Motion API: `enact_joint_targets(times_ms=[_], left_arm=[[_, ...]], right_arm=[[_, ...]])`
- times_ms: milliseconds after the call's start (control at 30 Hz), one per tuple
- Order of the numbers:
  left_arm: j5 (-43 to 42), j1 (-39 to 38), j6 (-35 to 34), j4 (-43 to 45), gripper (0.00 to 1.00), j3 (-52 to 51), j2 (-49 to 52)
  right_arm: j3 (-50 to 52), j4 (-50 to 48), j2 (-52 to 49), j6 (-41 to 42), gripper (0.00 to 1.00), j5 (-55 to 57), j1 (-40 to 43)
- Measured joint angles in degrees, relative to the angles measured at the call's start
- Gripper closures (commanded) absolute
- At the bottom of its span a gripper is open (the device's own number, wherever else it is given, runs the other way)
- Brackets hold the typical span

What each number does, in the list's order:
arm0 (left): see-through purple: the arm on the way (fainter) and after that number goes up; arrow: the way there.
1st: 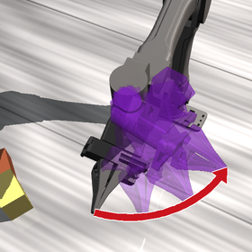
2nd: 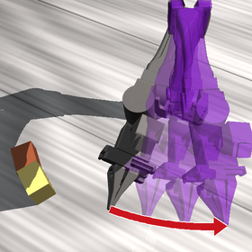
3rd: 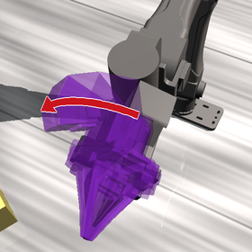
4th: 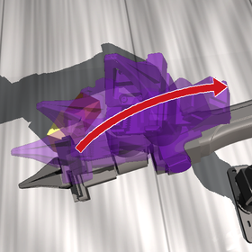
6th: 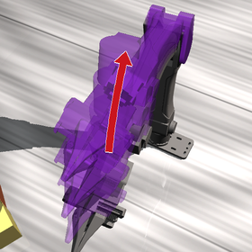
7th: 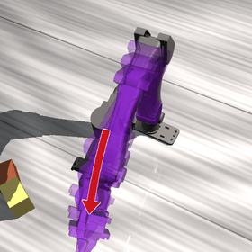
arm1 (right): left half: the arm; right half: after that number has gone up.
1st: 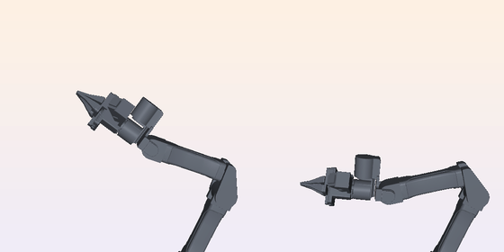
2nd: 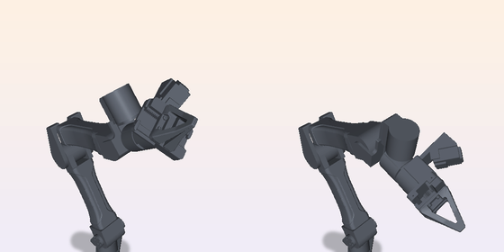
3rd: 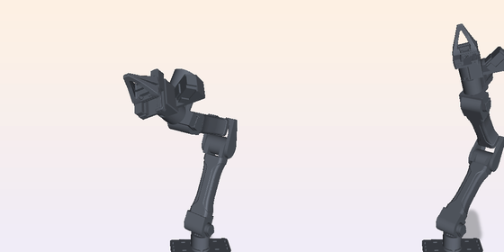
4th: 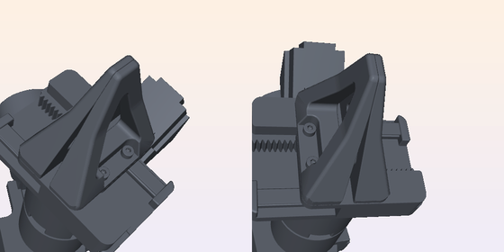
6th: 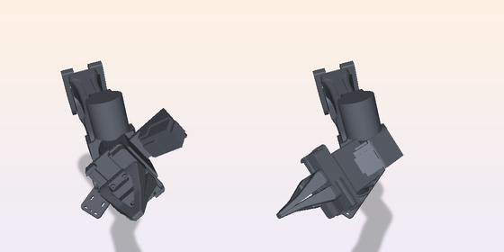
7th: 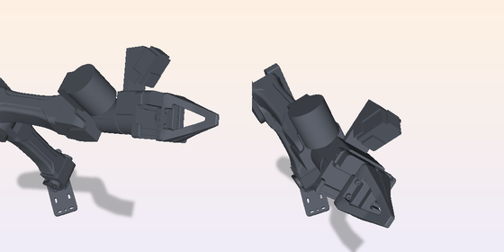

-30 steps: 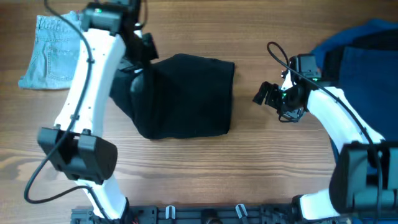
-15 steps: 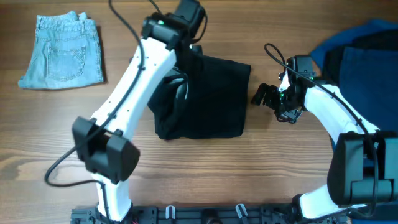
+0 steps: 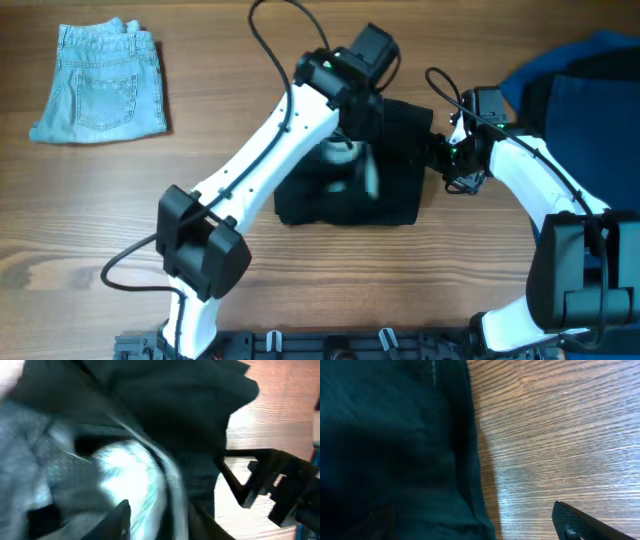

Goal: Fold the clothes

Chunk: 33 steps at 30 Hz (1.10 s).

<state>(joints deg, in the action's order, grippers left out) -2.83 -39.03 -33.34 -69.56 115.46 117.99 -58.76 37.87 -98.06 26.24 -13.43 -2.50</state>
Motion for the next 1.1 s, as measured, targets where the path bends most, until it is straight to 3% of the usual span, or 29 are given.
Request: enact_joint_targets(times_ms=[33, 100, 233, 333, 533, 800, 1100], left_arm=[[0.0, -0.3, 0.0, 0.4, 0.83, 0.0, 0.0], [-0.1, -0.8, 0.0, 1.8, 0.67, 0.0, 0.0], [-0.3, -2.1, 0.0, 3.4, 0.64, 0.0, 0.0], [-0.2, -2.7, 1.3, 3.7, 0.51, 0.0, 0.0], [1.7, 5.2, 2.0, -3.0, 0.48, 0.1, -1.0], [4.5, 25.9, 0.9, -13.6, 0.45, 0.1, -1.1], [4.5, 27.3, 1.3, -16.1, 0.35, 0.1, -1.1]], right_arm=[[0.0, 0.2, 0.0, 0.0, 0.0, 0.7, 0.0], [0.0, 0.9, 0.0, 0.3, 0.0, 2.3, 0.3], [-2.4, 7.4, 0.0, 0.5, 0.0, 4.2, 3.9], [-8.6, 13.2, 0.3, -1.2, 0.0, 4.9, 7.0], [-12.9, 16.0, 5.1, -11.5, 0.0, -10.0, 5.0], [-12.9, 15.6, 4.8, -9.4, 0.0, -12.5, -6.6], [-12.9, 8.3, -7.5, -7.0, 0.02, -9.4, -6.9]])
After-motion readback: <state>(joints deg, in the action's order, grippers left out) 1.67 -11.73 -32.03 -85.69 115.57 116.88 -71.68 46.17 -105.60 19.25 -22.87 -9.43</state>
